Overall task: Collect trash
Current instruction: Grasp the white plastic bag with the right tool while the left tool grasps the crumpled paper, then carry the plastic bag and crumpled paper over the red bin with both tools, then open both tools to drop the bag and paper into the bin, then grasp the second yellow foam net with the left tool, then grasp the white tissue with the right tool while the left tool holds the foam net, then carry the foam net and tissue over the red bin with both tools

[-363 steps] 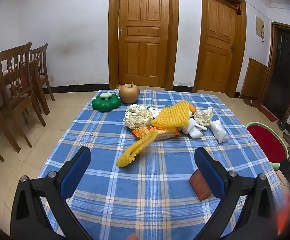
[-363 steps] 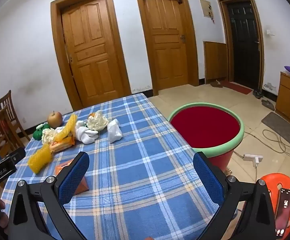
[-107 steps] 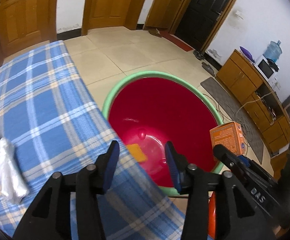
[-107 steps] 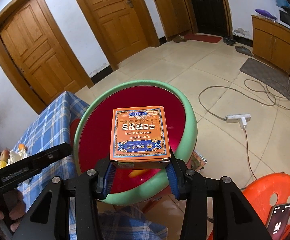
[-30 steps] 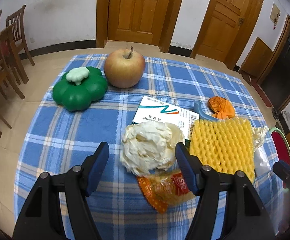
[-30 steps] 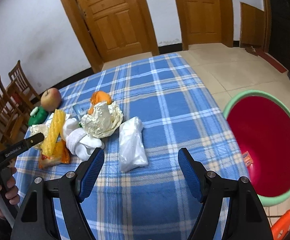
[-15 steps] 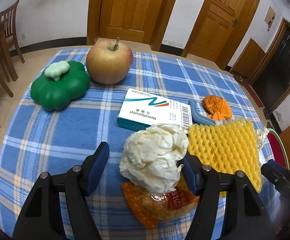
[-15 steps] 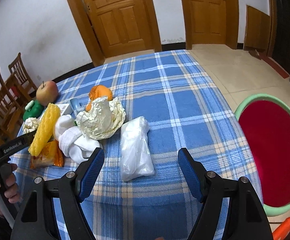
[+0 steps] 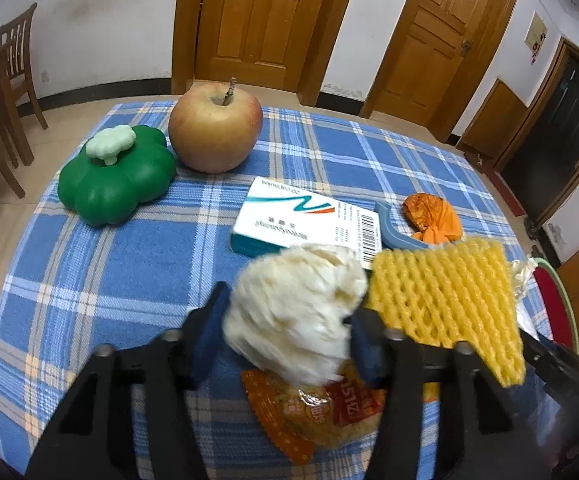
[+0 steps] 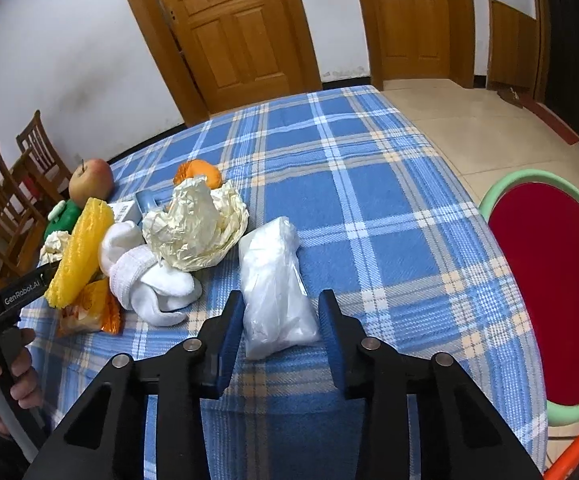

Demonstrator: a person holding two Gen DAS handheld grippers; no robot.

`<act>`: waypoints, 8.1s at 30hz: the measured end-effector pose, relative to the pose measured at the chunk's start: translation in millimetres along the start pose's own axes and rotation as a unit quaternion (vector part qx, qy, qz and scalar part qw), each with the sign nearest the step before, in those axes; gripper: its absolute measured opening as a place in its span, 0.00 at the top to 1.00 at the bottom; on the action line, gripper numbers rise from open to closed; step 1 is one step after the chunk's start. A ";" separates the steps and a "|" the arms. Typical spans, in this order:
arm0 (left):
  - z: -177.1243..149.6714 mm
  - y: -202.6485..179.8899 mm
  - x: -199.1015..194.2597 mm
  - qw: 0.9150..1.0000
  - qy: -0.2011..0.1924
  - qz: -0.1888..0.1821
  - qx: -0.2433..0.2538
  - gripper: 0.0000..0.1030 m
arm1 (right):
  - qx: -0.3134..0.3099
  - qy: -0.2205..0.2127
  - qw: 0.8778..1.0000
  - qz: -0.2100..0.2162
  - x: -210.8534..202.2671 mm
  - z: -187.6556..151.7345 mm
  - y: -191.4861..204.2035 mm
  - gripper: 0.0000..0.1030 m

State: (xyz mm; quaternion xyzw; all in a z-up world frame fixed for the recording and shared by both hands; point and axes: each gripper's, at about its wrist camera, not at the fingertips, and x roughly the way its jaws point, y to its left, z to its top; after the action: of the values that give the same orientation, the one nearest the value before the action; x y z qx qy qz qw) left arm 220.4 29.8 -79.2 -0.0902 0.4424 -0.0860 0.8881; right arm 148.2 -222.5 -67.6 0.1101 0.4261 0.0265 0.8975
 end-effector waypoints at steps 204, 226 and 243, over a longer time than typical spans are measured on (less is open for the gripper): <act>-18.0 -25.1 -39.5 0.995 -0.061 -0.081 -0.010 0.90 | 0.081 0.008 0.996 0.025 10.7 26.0 24.7 0.41; -22.2 -49.2 -72.1 0.994 -0.076 -0.076 0.010 0.90 | 0.082 -0.032 0.995 0.056 -31.0 7.9 11.3 0.76; -37.9 -126.8 -114.6 0.986 -0.064 -0.131 0.075 0.90 | 0.120 -0.108 0.987 0.026 -132.1 -30.5 -35.4 0.76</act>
State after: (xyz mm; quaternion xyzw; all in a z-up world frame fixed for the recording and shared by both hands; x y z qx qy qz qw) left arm 112.7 -69.5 16.6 -0.0861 0.3613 -0.2290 0.8998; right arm 39.1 -270.3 6.2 0.2300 0.3241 -0.0134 0.9175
